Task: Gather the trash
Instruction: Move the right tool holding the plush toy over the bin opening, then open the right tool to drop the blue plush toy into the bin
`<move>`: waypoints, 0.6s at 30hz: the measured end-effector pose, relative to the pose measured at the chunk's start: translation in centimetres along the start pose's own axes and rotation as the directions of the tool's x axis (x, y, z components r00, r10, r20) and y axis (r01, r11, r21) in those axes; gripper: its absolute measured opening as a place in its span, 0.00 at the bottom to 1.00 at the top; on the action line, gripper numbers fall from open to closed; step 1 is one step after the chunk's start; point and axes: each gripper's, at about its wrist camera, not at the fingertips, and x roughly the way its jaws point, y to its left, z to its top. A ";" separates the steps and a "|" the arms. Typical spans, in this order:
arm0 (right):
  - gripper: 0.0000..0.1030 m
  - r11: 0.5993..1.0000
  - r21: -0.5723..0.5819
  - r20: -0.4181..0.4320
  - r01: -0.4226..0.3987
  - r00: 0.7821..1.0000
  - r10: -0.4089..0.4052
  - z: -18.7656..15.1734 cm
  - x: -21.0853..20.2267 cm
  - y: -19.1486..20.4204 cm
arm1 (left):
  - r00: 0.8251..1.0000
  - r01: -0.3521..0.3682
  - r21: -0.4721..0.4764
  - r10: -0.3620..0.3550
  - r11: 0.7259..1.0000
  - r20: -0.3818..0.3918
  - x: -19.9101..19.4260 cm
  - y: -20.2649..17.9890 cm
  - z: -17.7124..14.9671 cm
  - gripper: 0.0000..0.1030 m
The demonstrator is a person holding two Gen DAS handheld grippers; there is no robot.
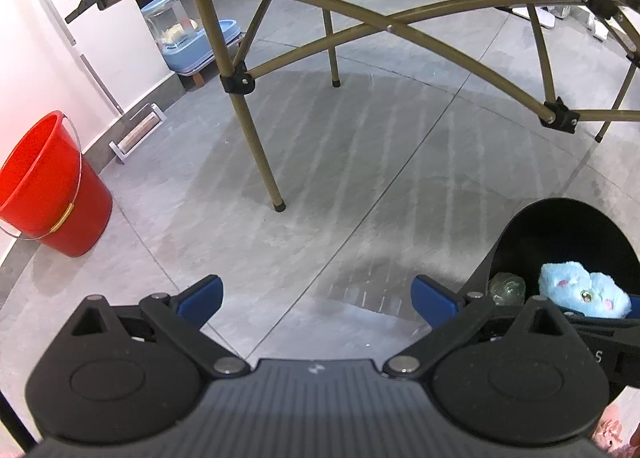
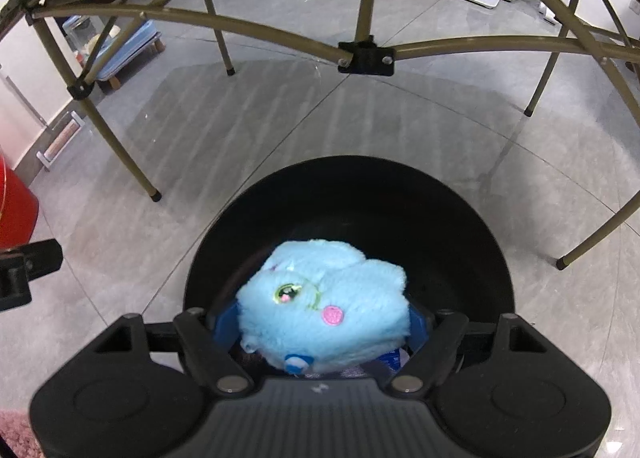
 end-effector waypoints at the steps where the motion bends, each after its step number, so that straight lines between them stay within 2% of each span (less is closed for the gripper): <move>1: 0.75 1.000 -0.002 -0.003 0.001 1.000 -0.001 0.1 0.1 0.1 | 1.000 -0.003 0.003 0.003 1.000 -0.002 0.1 0.0 0.0 0.99; 18: 0.77 1.000 -0.010 -0.021 0.005 1.000 -0.005 0.3 0.9 0.4 | 1.000 -0.004 0.019 0.005 1.000 -0.021 0.7 0.2 -0.3 0.99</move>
